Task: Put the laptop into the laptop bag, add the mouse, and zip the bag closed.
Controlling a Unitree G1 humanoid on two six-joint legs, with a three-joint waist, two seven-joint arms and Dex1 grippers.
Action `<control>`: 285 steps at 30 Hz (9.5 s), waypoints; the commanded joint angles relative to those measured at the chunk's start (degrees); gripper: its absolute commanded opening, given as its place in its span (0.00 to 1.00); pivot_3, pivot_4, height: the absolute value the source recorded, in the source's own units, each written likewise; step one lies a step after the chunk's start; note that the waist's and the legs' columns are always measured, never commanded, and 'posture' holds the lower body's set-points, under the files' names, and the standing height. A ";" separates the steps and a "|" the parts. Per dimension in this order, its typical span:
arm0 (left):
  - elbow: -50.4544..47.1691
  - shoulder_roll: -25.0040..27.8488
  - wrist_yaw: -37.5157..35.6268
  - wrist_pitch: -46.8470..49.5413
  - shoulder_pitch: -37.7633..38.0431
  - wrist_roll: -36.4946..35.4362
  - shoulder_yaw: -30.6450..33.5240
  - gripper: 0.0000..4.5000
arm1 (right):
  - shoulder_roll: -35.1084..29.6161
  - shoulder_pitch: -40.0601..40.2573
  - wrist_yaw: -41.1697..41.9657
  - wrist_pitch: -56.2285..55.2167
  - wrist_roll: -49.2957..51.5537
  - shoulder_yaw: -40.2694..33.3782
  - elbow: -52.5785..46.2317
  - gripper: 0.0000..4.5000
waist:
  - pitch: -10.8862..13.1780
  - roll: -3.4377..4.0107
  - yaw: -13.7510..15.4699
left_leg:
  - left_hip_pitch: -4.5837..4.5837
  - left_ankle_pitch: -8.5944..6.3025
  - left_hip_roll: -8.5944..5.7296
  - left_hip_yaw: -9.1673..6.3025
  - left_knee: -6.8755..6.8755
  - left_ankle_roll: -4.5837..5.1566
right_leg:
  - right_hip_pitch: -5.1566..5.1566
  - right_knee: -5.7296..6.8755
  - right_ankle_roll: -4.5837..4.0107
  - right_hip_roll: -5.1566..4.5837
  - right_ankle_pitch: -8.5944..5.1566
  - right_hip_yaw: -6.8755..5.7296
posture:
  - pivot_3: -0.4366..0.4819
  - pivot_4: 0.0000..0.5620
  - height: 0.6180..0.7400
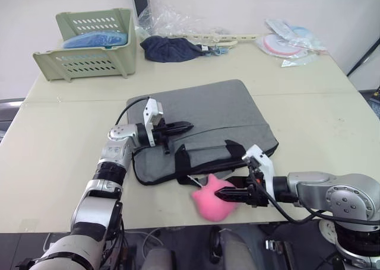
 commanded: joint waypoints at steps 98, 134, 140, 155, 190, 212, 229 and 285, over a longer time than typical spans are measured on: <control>5.43 -0.75 -1.86 -1.60 7.89 6.42 -6.15 0.00 | -36.89 15.57 23.95 -35.00 -21.58 -9.05 35.26 0.02 | -1.30 0.40 1.28 | 0.56 -0.15 -0.02 -0.03 -0.02 0.26 | 0.80 -0.40 0.05 -0.01 0.03 -0.04 | 0.48 0.27 1.00; 1.97 0.03 -1.57 -0.50 10.49 6.08 -6.35 0.00 | -24.16 -12.40 12.62 -48.08 -36.89 -1.31 55.70 0.02 | -1.61 0.90 0.82 | 0.61 -0.14 -0.07 0.06 0.02 0.27 | 0.87 -0.41 0.23 -0.09 0.13 0.02 | 0.48 0.27 1.00; 1.40 0.12 -1.28 -0.29 10.91 5.94 -6.28 0.00 | -21.25 -15.85 11.12 -50.36 -39.33 -0.60 58.59 0.02 | -1.65 0.96 0.51 | 0.62 -0.14 -0.07 0.06 0.02 0.28 | 0.86 -0.40 0.24 -0.10 0.14 0.03 | 0.48 0.27 1.00; -0.47 0.45 -0.69 0.56 12.11 5.69 -6.34 0.00 | -14.87 -21.34 10.57 -51.57 -42.25 0.48 59.95 0.02 | -1.82 1.26 -0.31 | 0.67 -0.13 -0.07 0.08 0.04 0.28 | 0.86 -0.30 0.27 -0.15 0.15 0.08 | 0.48 0.27 1.00; 0.48 0.24 -0.97 0.23 11.62 6.42 -7.05 0.00 | -5.81 -11.68 -4.24 -32.89 -36.34 -16.03 30.80 0.76 | -1.85 1.44 -0.27 | 0.65 -0.14 -0.13 0.08 -0.03 0.28 | 0.81 -0.31 0.26 -0.18 0.15 0.12 | 0.48 0.27 1.00; -1.48 1.07 -0.37 1.63 12.52 6.18 -6.76 0.00 | -3.17 -8.30 -3.35 -35.10 -35.25 -12.38 37.25 0.64 | -1.87 1.47 -0.46 | 0.68 -0.14 -0.13 0.06 -0.06 0.29 | 0.81 -0.31 0.26 -0.17 0.14 0.11 | 0.48 0.27 1.00; -2.21 1.16 0.36 1.95 13.09 6.10 -6.70 0.00 | -5.49 -10.46 -2.97 -35.47 -35.13 -11.20 38.30 0.01 | -1.92 1.39 -0.55 | 0.77 -0.14 -0.12 0.07 -0.16 0.29 | 0.83 -0.31 0.25 -0.17 0.14 0.13 | 0.48 0.27 1.00; -11.01 2.93 -0.38 7.31 18.56 5.39 -7.46 0.00 | 0.63 -37.90 2.67 -58.79 -43.21 -2.20 71.74 0.01 | -1.84 1.60 -2.00 | 0.80 -0.13 -0.05 0.12 -0.27 0.30 | 0.79 -0.29 0.23 -0.24 0.11 0.13 | 0.48 0.27 1.00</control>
